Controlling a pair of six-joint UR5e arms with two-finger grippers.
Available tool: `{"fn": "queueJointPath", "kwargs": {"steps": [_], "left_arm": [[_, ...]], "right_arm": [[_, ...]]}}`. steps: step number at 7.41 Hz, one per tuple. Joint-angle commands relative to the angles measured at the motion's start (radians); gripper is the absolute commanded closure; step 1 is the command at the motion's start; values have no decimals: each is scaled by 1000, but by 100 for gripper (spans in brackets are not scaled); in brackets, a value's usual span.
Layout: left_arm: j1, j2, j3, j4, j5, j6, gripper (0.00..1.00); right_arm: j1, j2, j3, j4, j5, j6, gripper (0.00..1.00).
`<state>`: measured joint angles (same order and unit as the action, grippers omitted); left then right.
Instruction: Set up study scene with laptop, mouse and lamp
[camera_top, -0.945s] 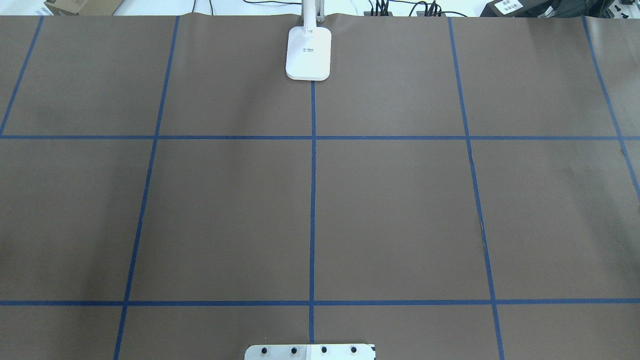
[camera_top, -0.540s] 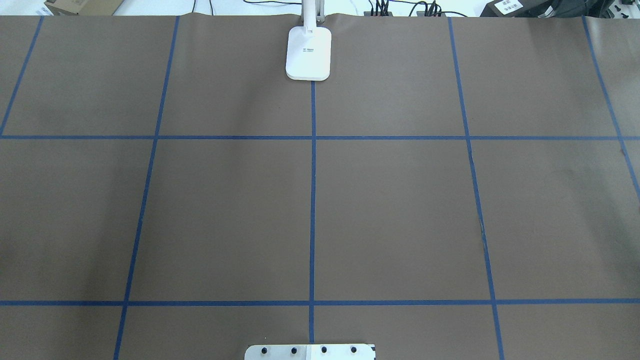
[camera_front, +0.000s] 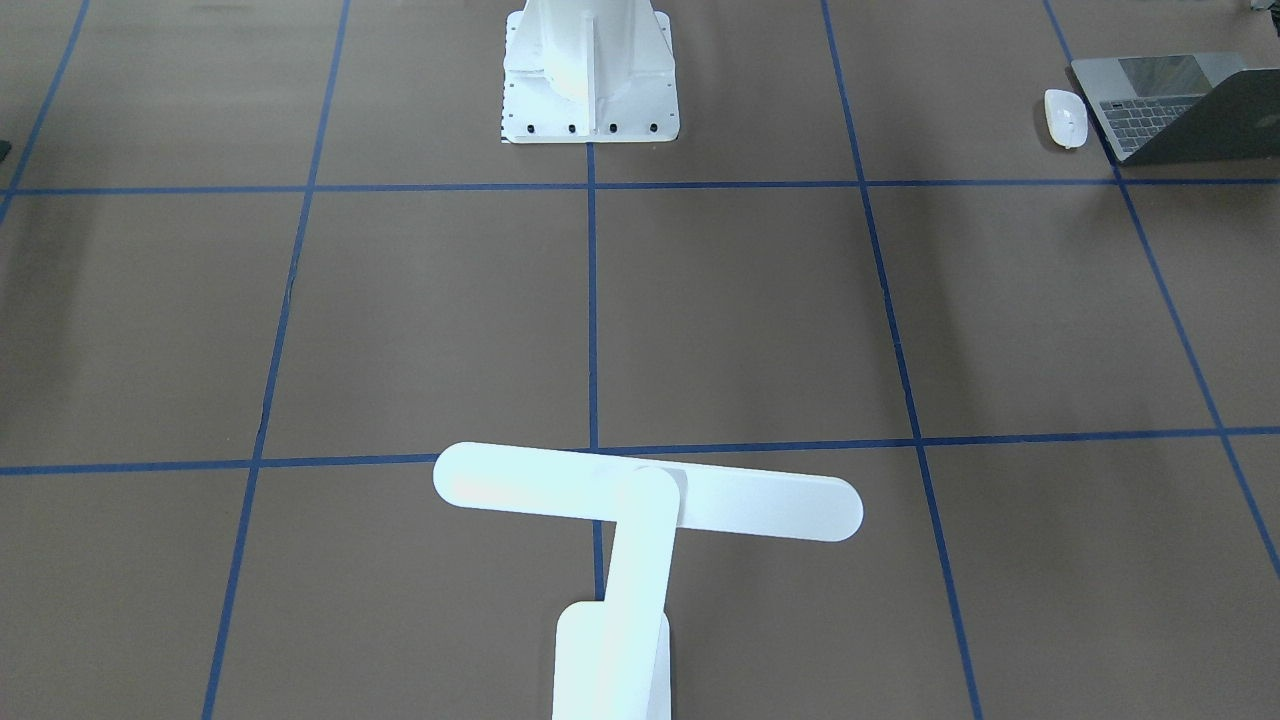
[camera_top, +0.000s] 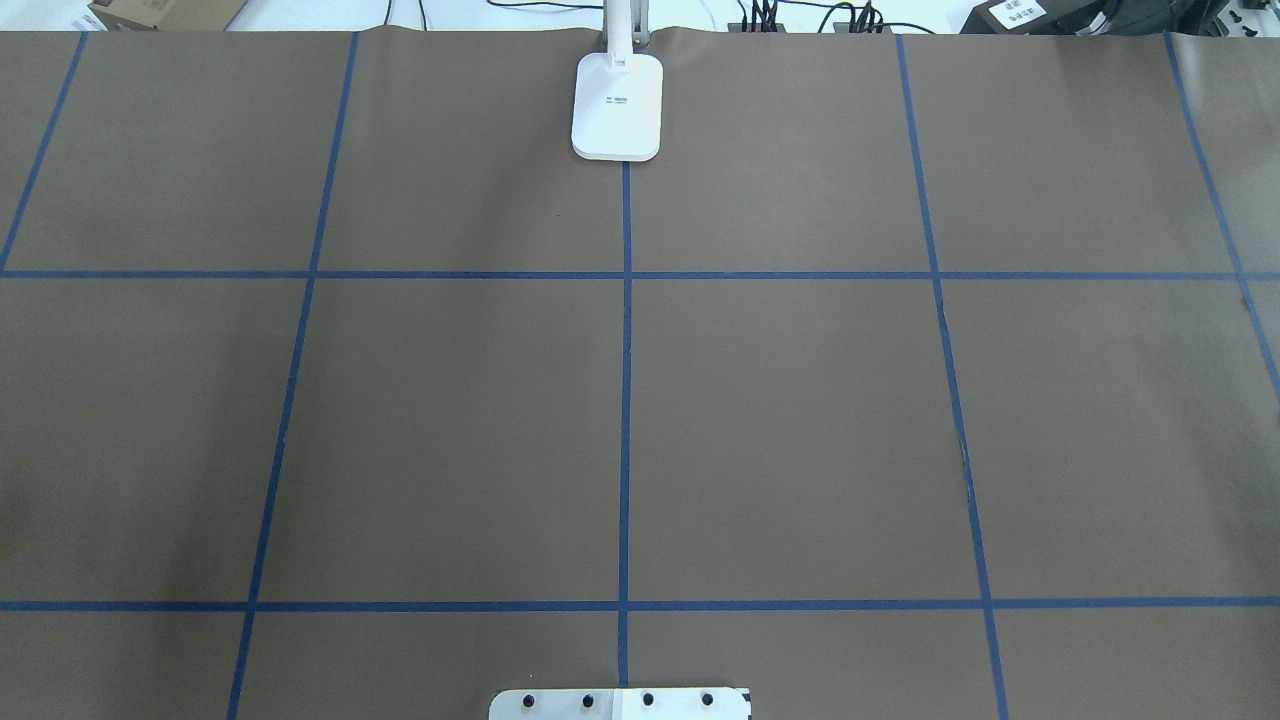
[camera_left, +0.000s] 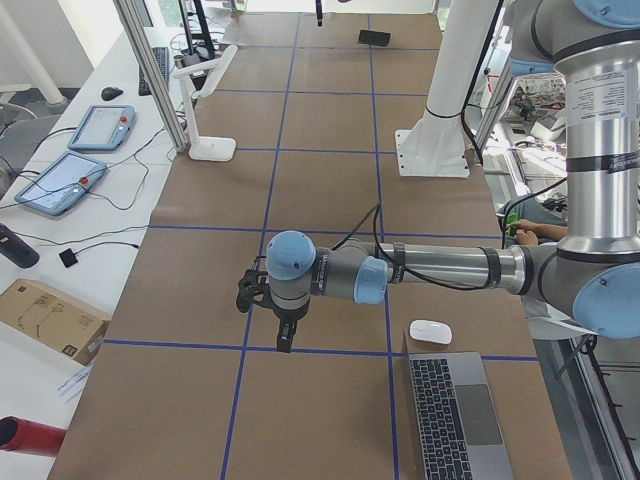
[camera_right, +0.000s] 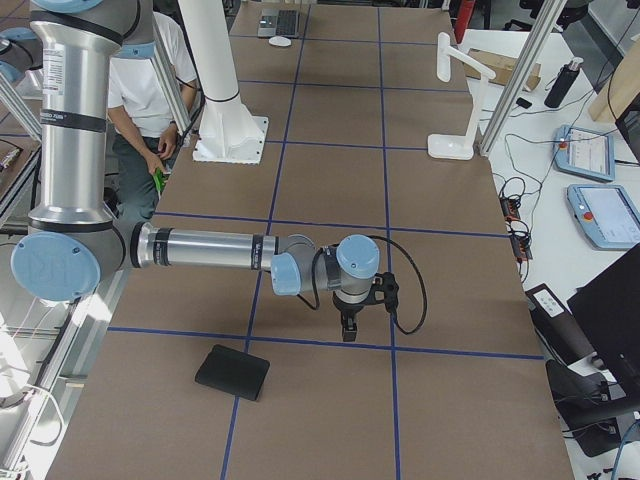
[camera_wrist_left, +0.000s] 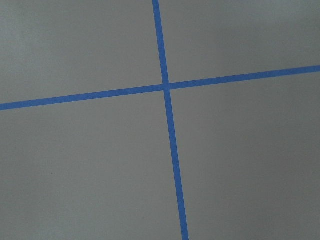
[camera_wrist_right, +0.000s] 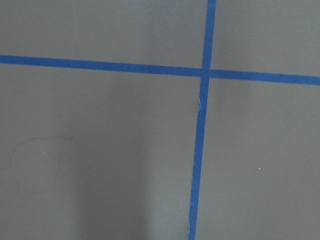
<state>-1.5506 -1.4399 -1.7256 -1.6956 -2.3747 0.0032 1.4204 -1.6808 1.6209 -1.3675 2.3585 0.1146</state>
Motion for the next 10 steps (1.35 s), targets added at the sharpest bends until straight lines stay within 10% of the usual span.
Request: {"fn": "queueJointPath", "kwargs": {"steps": [1,7,10], "left_arm": [[-2,0,14,-2,-15,1,0],[-29,100,-29,-3,-11,-59,0],[-219,235,-109,7,60,-291,0]], "right_arm": [[-1,7,-10,14,-10,-1,1],[-2,30,-16,16,-5,-1,1],[-3,23,-18,14,2,0,1]]}}
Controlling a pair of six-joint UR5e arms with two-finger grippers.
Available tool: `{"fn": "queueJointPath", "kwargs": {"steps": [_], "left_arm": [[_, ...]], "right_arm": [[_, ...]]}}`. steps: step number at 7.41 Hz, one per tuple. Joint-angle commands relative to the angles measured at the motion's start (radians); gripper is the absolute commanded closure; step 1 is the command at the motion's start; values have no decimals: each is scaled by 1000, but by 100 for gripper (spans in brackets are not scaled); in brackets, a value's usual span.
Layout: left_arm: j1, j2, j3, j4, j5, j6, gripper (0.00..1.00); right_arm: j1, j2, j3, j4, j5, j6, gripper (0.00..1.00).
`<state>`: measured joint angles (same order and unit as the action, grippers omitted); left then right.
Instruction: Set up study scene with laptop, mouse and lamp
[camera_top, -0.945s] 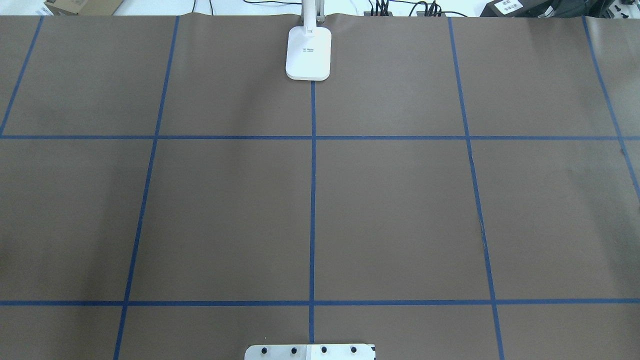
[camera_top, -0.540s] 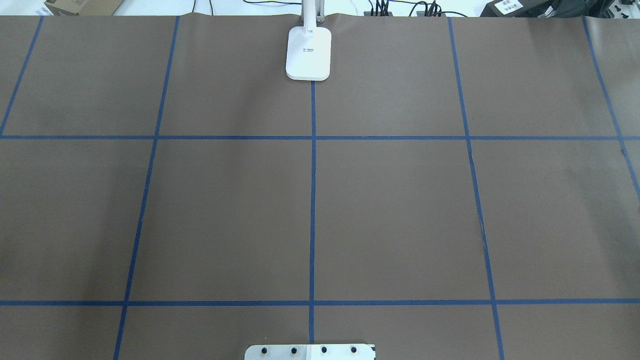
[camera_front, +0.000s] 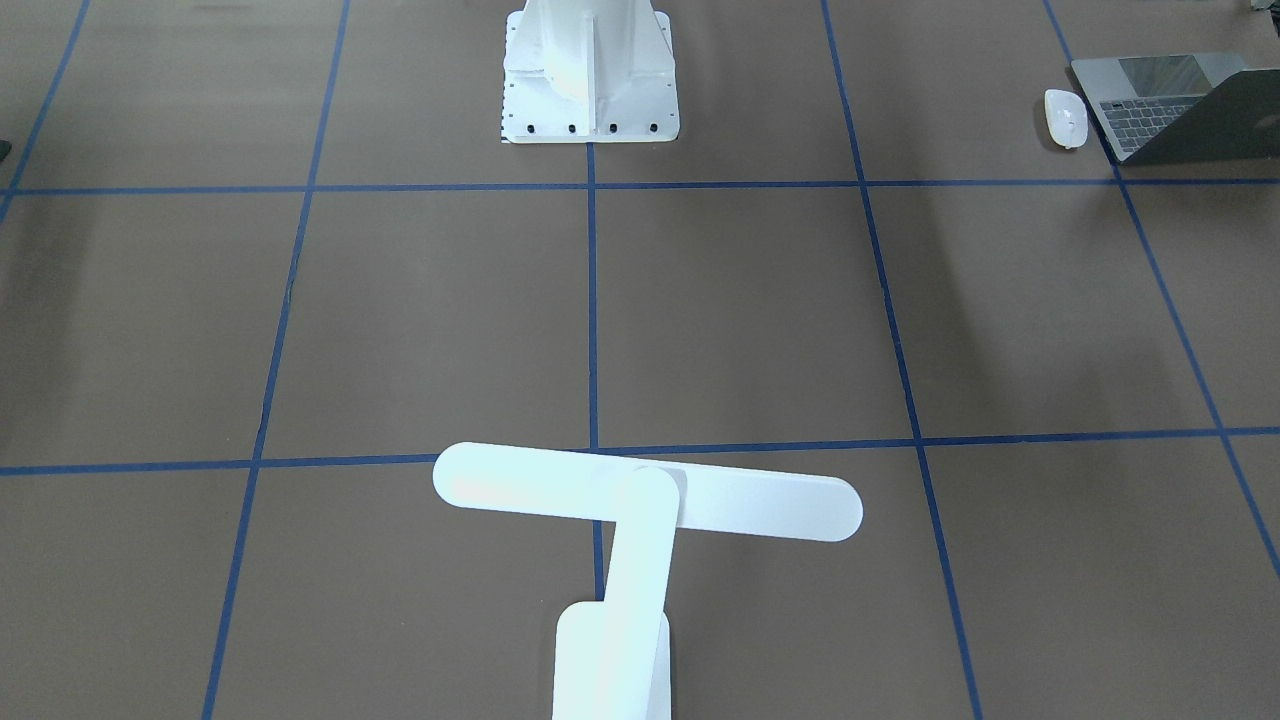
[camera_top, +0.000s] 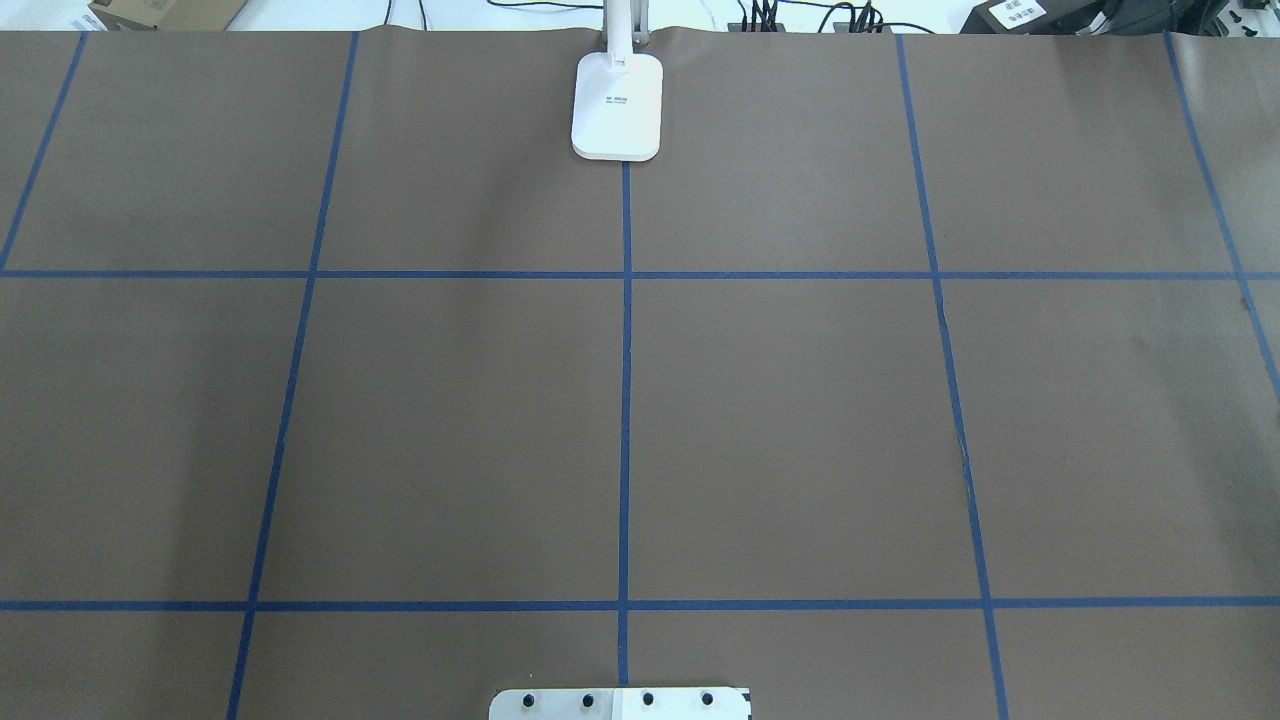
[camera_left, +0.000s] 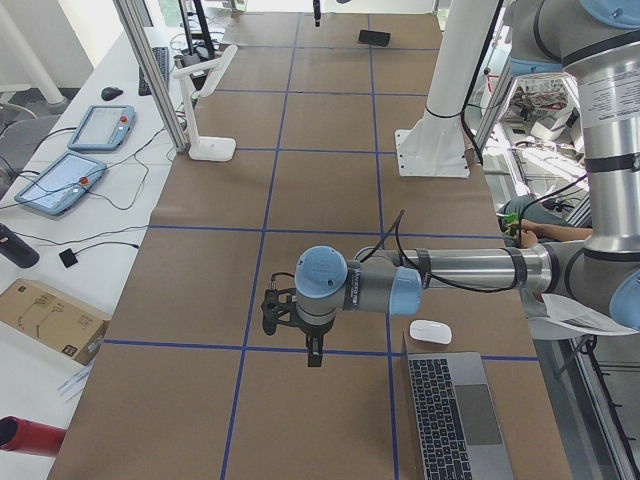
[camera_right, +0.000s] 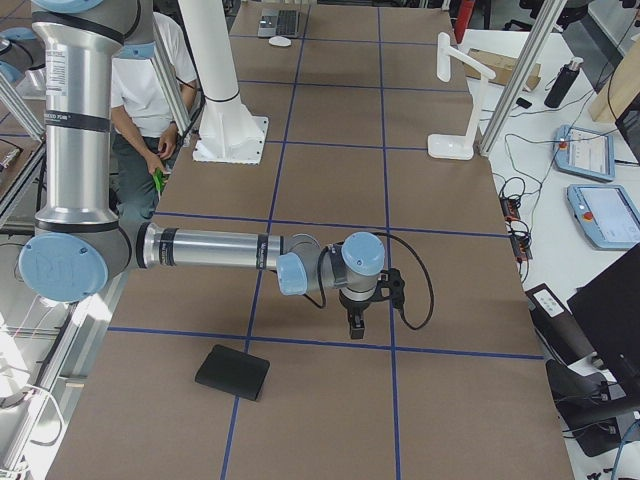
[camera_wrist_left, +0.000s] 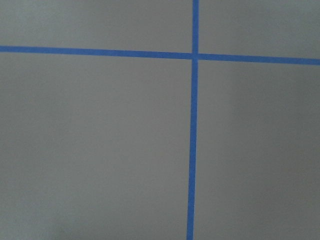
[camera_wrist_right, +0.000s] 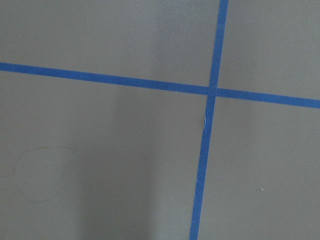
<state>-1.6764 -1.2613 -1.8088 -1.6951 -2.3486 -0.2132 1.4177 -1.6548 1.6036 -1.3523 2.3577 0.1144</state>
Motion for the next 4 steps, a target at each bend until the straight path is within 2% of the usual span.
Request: {"fn": "queueJointPath", "kwargs": {"steps": [1,2,4], "left_arm": [[-165,94,-26,21,32,-86,1],[-225,130,-41,25,32,-89,1],[-235,161,-85,81,38,-91,0]], "right_arm": [[0,-3,-1,-1,8,1,1],[0,-6,1,1,18,-1,1],[0,-8,7,1,18,1,1]]}}
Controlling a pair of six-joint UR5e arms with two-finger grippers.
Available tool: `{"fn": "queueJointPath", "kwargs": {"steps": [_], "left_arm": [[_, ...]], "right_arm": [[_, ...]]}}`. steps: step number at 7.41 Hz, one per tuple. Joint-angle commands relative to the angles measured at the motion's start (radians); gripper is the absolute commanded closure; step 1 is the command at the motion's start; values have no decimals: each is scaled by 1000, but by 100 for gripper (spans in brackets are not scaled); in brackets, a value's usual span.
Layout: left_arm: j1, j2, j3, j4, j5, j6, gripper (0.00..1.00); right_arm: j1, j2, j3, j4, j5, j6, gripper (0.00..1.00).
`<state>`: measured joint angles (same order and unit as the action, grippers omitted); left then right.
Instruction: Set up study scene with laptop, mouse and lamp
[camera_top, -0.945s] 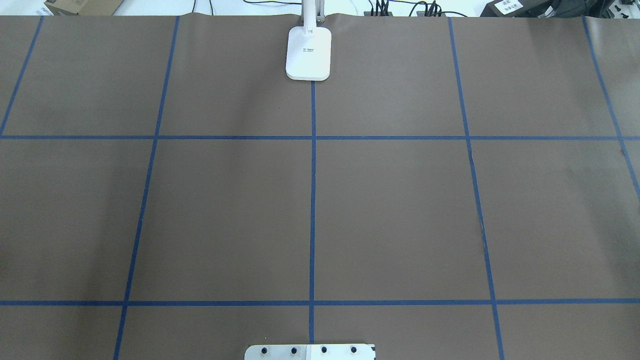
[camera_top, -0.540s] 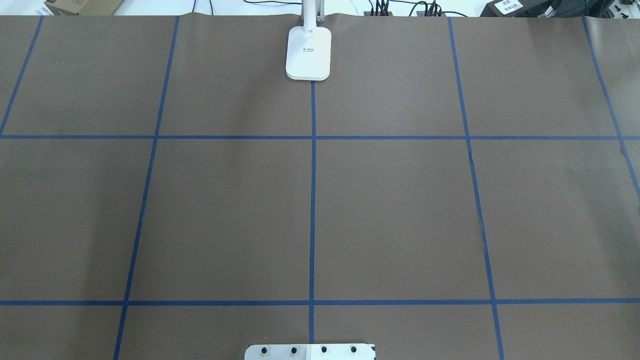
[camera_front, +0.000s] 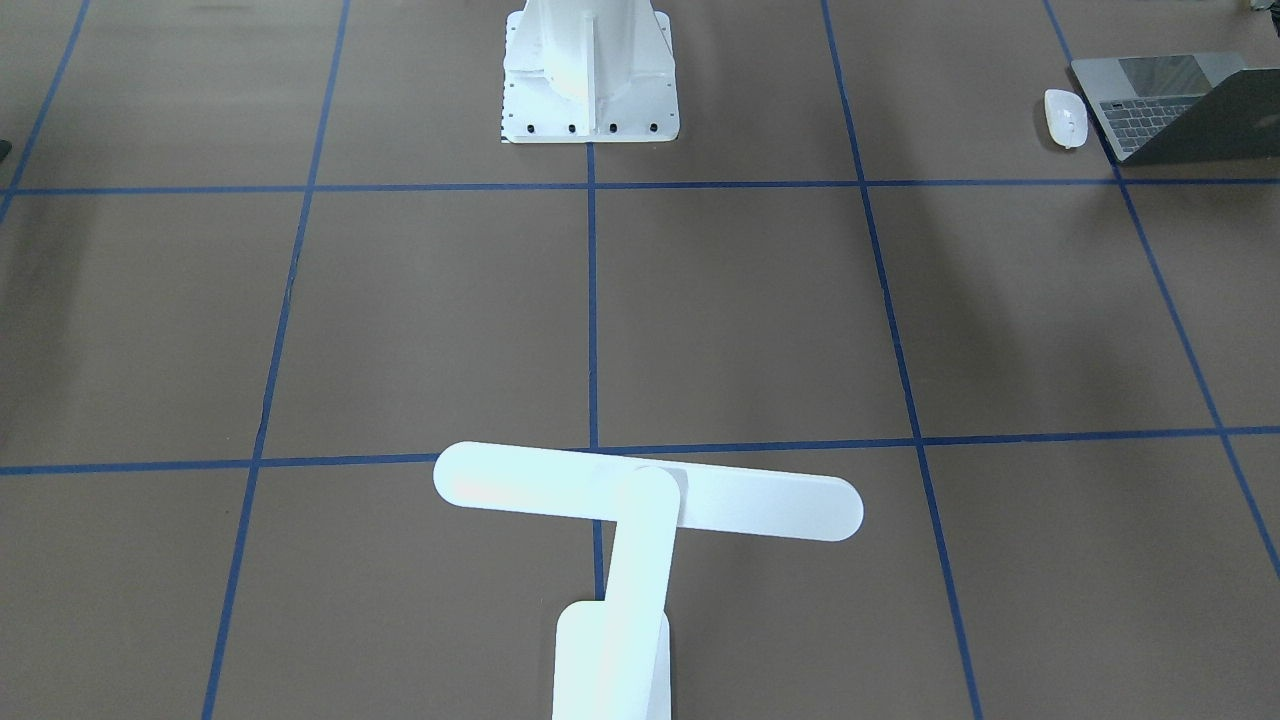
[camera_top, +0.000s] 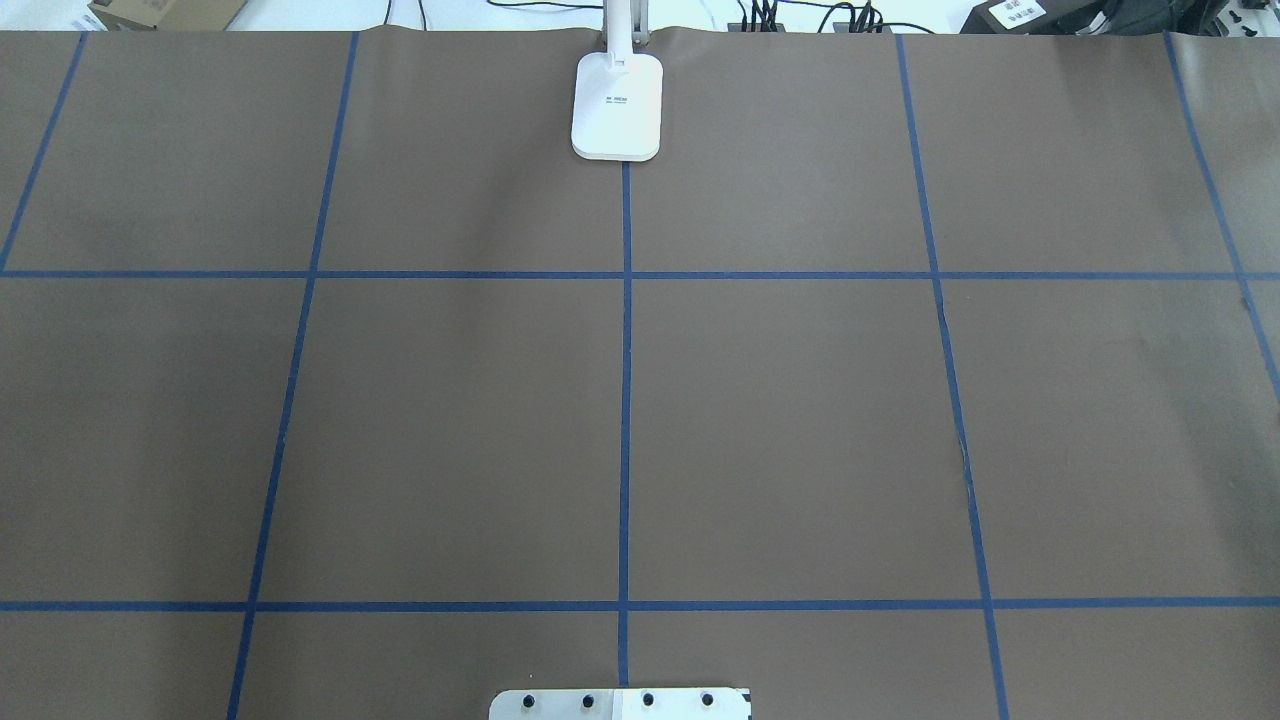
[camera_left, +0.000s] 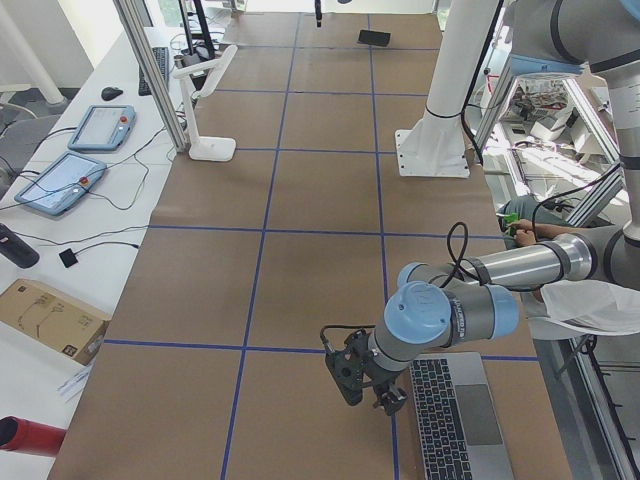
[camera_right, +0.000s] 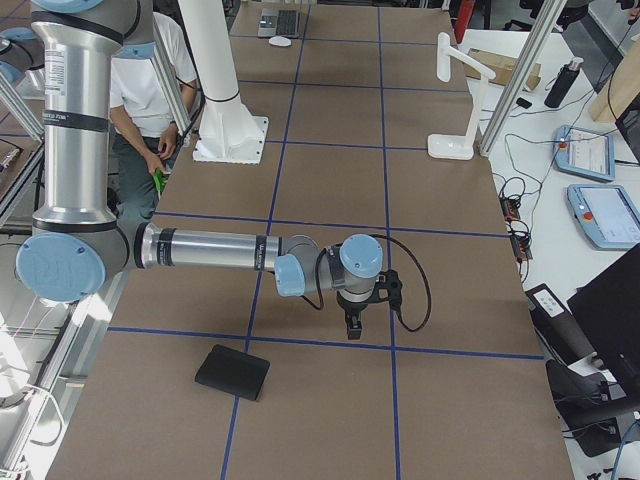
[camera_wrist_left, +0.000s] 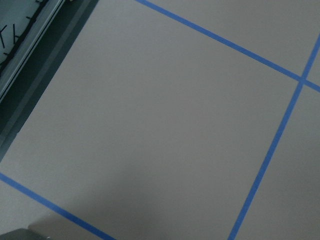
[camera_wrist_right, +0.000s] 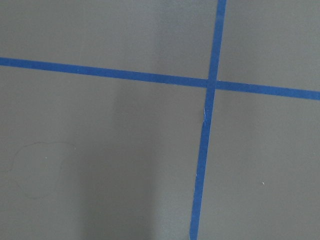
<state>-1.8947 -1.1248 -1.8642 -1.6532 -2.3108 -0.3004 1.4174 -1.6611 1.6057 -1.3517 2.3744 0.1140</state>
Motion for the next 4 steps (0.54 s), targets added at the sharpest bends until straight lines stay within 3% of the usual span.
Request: {"fn": "queueJointPath", "kwargs": {"steps": [1,2,4], "left_arm": [[-15,23,-79,134,-2,-64,0],[-17,26,-143,203,-5,-97,0],[-15,31,-121,210,5,-181,0]], "right_arm": [[0,0,13,2,0,0,1],[0,-2,19,3,-1,0,1],[0,-12,25,44,-1,0,1]]}}
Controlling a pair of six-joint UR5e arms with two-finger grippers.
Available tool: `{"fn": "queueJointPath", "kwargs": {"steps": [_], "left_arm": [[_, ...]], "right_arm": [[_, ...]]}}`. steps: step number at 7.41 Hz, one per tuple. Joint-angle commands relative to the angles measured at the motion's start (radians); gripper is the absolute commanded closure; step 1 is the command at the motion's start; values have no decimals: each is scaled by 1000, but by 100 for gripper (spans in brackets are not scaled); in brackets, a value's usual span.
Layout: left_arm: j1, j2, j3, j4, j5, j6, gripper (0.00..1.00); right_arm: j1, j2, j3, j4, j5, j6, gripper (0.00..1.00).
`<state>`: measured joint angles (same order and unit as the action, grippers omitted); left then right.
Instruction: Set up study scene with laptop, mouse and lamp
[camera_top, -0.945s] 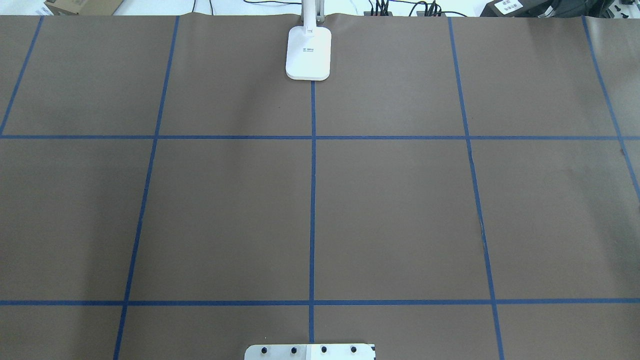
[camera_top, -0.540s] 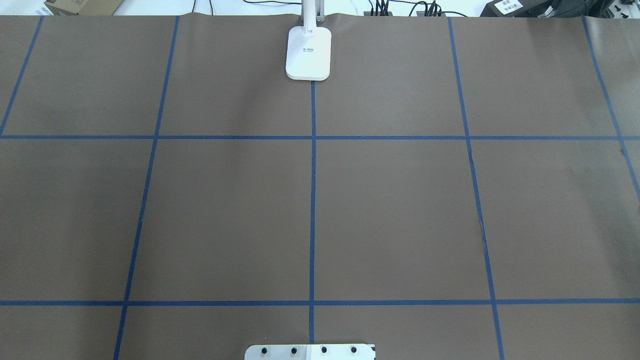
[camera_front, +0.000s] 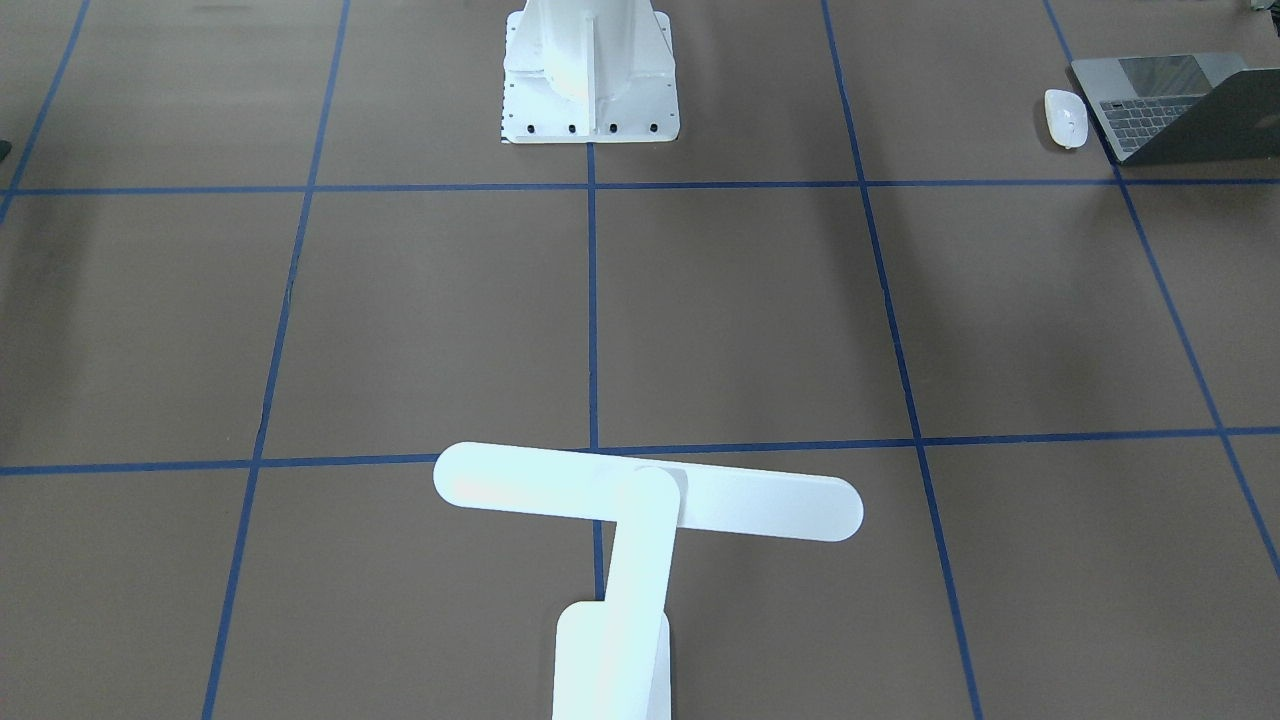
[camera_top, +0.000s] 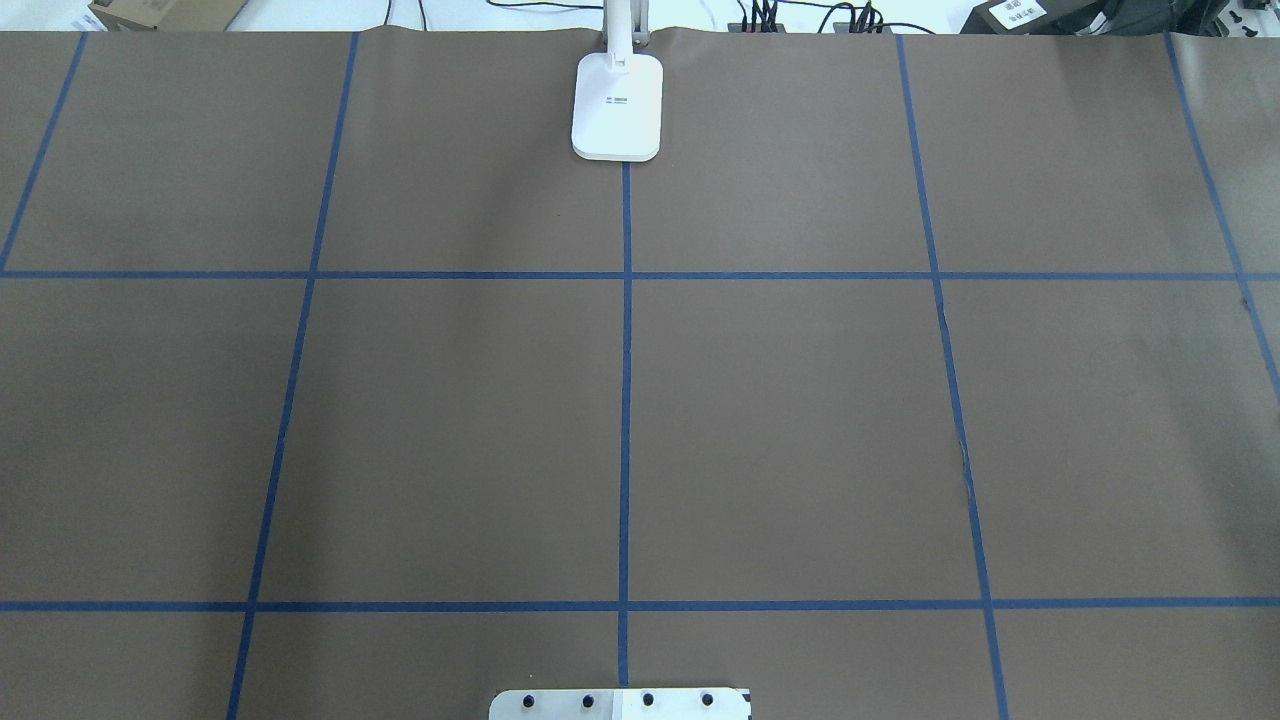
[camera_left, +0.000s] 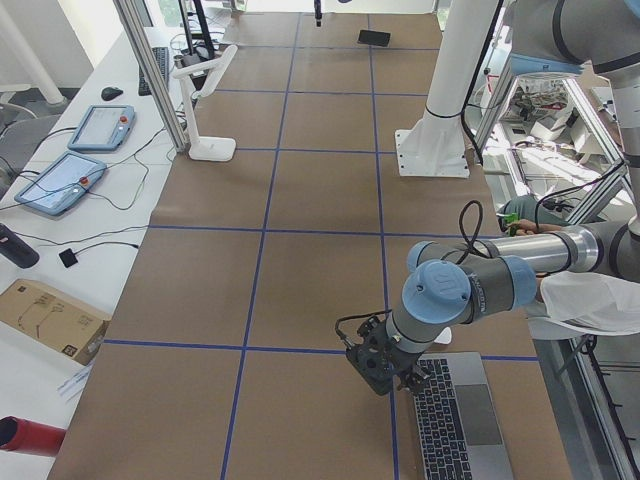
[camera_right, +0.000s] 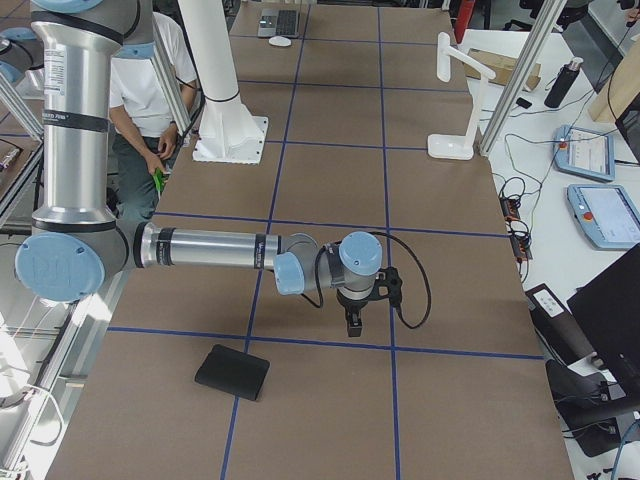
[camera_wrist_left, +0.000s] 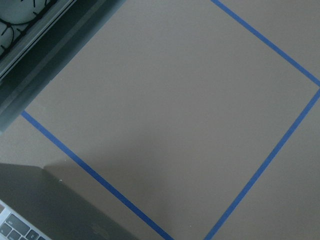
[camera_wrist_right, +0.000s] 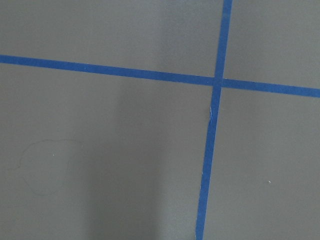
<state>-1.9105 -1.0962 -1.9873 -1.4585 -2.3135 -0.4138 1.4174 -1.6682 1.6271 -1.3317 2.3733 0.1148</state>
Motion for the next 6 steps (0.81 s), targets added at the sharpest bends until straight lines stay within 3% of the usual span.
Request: {"fn": "queueJointPath", "kwargs": {"steps": [1,6], "left_arm": [[-4,22,5,14,6,-145,0],[-2,36,47,0,6,-278,1]], "right_arm": [[0,-5,0,25,-3,-1,1],[0,-4,4,90,-20,-1,1]]}}
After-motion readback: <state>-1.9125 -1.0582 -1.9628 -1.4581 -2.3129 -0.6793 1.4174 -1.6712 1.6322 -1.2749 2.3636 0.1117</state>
